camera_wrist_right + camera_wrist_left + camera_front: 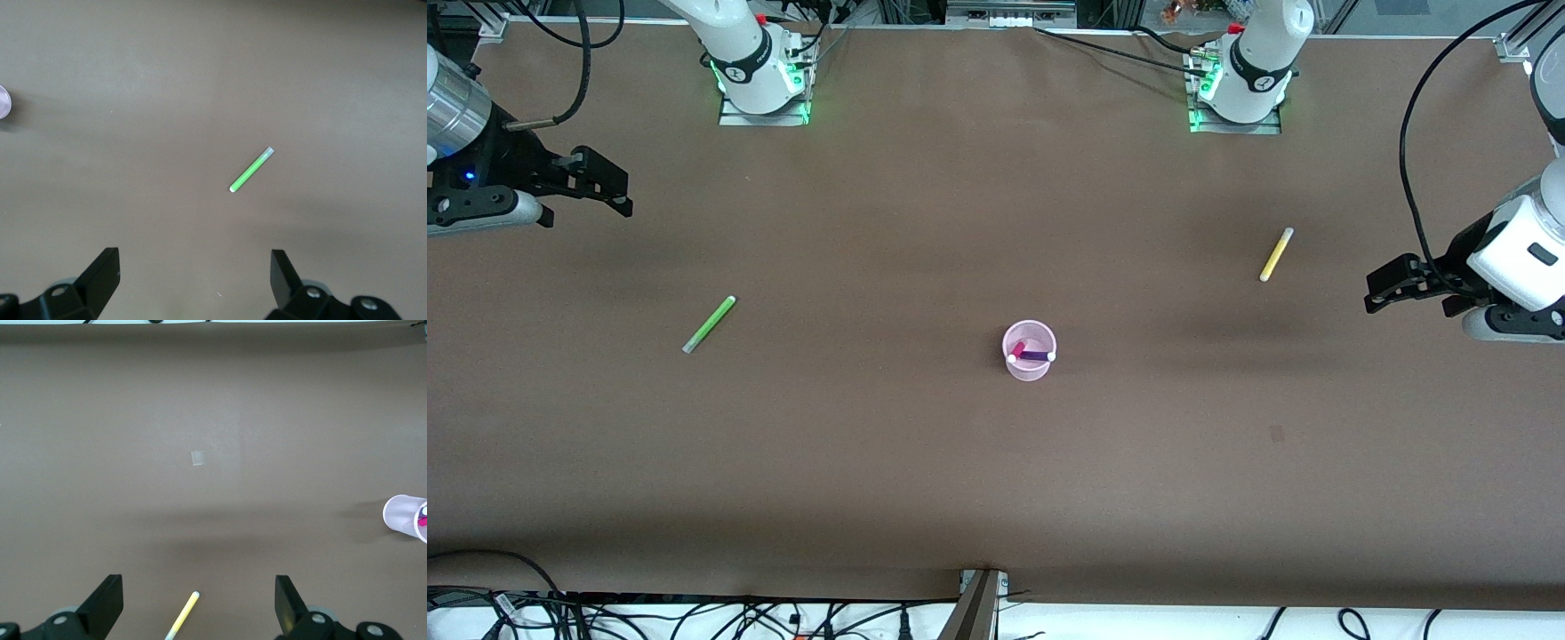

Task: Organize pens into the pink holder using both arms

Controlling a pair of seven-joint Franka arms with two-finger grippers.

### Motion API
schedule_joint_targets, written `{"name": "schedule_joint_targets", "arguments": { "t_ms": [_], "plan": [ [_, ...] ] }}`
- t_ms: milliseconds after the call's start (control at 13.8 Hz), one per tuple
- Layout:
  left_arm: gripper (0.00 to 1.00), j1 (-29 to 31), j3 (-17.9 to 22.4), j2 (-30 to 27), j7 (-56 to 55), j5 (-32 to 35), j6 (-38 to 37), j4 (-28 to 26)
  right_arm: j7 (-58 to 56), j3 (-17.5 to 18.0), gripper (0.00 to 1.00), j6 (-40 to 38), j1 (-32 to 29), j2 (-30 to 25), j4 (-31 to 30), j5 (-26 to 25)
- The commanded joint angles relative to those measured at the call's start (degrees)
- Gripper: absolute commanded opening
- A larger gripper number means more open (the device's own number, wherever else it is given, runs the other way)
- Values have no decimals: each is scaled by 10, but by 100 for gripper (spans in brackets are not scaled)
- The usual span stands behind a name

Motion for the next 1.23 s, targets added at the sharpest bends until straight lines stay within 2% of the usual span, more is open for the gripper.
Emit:
{"name": "schedule_joint_targets", "arguments": {
  "t_ms": [0, 433, 1156],
  "plan": [
    [100, 2, 1, -2, -11, -5, -7, 0, -4, 5, 100, -14, -7, 2, 14, -5],
    [100, 23, 8, 7, -3, -2, -7, -3, -9, -5, 100, -31, -8, 3, 12, -9],
    [100, 22, 2, 14, -4, -2, -7, -6, -10, -5, 100, -31, -7, 15, 14, -5]
  ]
}}
